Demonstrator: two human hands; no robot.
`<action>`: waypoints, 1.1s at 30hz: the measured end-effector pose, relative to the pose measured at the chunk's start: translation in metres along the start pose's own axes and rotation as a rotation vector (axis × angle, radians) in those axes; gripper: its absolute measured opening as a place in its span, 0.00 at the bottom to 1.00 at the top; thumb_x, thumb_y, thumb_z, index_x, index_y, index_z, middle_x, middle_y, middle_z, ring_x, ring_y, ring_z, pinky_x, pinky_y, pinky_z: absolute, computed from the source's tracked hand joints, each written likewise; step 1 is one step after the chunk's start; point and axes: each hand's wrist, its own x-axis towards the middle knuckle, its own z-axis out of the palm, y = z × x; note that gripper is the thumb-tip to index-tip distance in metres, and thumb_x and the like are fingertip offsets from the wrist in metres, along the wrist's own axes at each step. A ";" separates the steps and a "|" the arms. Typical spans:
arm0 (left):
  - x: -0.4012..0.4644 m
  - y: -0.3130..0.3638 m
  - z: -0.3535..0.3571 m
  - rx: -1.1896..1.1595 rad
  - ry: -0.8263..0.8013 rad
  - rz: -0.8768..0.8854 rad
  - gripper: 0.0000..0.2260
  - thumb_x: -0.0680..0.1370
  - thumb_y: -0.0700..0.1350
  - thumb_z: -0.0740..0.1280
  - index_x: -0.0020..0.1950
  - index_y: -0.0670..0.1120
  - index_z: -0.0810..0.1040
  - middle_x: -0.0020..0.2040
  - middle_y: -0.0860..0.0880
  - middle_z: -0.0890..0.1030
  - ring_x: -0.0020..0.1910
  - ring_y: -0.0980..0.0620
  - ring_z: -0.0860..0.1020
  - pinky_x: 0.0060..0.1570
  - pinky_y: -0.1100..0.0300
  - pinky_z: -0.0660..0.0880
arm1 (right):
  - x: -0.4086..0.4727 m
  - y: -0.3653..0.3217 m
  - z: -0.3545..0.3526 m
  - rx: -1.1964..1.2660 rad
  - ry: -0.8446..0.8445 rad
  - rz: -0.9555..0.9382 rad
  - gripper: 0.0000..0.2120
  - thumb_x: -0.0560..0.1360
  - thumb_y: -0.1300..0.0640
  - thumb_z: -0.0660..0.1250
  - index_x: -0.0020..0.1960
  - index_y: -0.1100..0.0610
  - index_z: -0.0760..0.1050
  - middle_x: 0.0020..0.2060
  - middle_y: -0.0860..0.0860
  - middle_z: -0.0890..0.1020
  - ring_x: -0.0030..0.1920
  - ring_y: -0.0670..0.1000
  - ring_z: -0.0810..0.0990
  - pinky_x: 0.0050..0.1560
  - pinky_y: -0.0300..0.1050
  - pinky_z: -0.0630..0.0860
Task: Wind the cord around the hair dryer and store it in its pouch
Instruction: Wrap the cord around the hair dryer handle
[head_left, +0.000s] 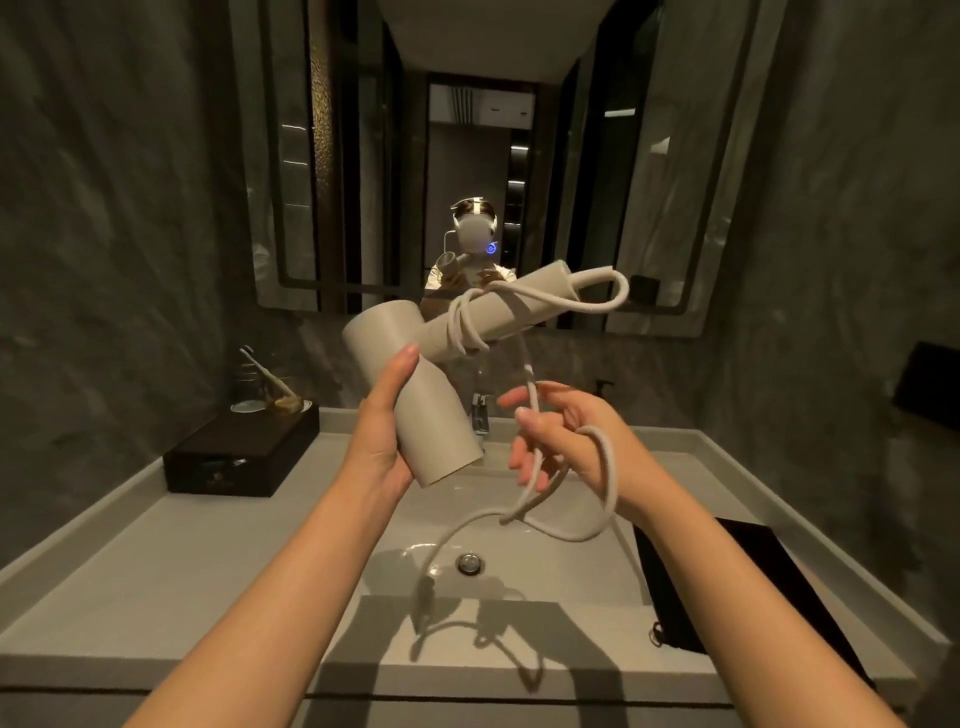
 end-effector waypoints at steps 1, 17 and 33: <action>0.001 0.000 -0.001 0.009 0.024 0.007 0.30 0.65 0.54 0.76 0.63 0.45 0.72 0.42 0.46 0.81 0.39 0.49 0.81 0.36 0.53 0.79 | -0.002 -0.001 0.001 0.018 -0.009 -0.002 0.10 0.79 0.59 0.61 0.59 0.60 0.72 0.39 0.57 0.85 0.38 0.53 0.85 0.32 0.41 0.80; 0.005 0.016 -0.010 0.234 0.252 0.174 0.25 0.70 0.52 0.74 0.62 0.49 0.66 0.55 0.43 0.77 0.52 0.45 0.79 0.54 0.41 0.77 | -0.003 0.007 -0.020 0.428 -0.309 0.155 0.40 0.62 0.75 0.61 0.73 0.60 0.59 0.50 0.59 0.73 0.61 0.62 0.79 0.60 0.48 0.77; 0.003 0.013 -0.017 0.460 0.249 0.337 0.30 0.70 0.51 0.75 0.68 0.48 0.66 0.57 0.44 0.77 0.51 0.47 0.79 0.49 0.48 0.79 | -0.009 0.005 0.021 -0.080 -0.323 0.166 0.40 0.66 0.68 0.61 0.75 0.53 0.54 0.46 0.45 0.79 0.63 0.52 0.78 0.69 0.56 0.69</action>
